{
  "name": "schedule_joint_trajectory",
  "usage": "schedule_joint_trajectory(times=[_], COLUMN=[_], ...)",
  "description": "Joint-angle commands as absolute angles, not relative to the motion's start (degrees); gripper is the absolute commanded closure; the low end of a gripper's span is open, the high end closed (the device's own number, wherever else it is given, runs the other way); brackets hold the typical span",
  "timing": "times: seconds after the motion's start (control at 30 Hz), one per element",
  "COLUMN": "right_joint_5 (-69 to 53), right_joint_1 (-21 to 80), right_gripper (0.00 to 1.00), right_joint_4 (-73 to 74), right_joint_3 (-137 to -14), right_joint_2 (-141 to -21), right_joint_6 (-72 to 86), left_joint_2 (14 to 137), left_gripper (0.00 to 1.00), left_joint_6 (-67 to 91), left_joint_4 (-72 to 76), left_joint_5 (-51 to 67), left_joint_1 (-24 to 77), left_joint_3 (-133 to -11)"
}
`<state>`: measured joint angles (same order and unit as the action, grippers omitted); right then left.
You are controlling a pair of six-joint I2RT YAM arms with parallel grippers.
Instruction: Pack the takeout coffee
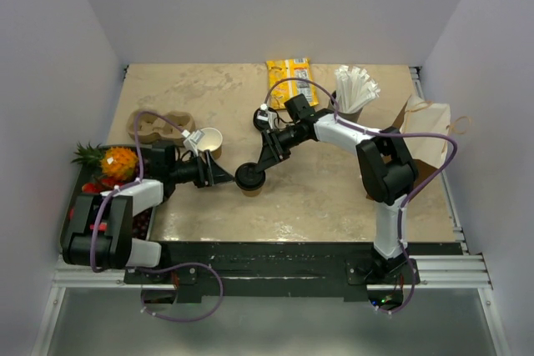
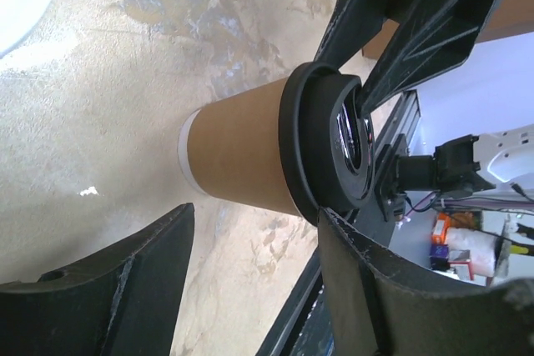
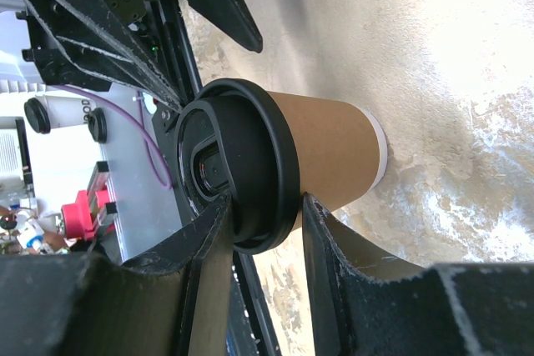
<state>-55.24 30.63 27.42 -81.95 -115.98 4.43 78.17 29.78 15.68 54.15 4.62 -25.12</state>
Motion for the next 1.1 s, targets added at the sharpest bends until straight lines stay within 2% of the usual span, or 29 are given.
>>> schedule_joint_trajectory(times=[0.0, 0.43, 0.5, 0.63, 0.73, 1.0, 1.07], right_joint_5=[-39.9, -39.99, -39.99, -39.9, -39.9, -39.38, -40.07], right_joint_1=[31.64, 32.34, 32.43, 32.34, 32.43, 32.34, 32.34], right_gripper=[0.63, 0.63, 0.63, 0.63, 0.63, 0.63, 0.63], right_joint_4=[30.94, 30.76, 30.76, 30.94, 31.03, 31.55, 31.46], right_joint_3=[-79.19, -79.63, -79.8, -79.89, -80.07, -80.51, -80.68], right_joint_2=[-120.41, -121.11, -121.2, -121.55, -121.64, -121.55, -121.47], right_joint_6=[-1.58, -1.41, -1.41, -1.41, -1.41, -1.76, -1.76], left_joint_2=[80.33, 83.84, 84.29, 86.56, 89.54, 91.93, 90.45], left_gripper=[0.35, 0.35, 0.35, 0.38, 0.39, 0.42, 0.42], left_joint_6=[33.75, 35.51, 32.81, 26.29, 23.65, 22.24, 21.89], left_joint_4=[21.62, 21.63, 16.22, 0.3, -8.78, -9.58, -8.71], left_joint_5=[57.04, 56.34, 53.8, 35.93, 28.94, 26.54, 29.17], left_joint_1=[4.48, 4.48, 4.48, 4.48, 4.48, 5.8, 6.68], left_joint_3=[-25.66, -27.24, -28.47, -32.16, -35.06, -35.86, -36.21])
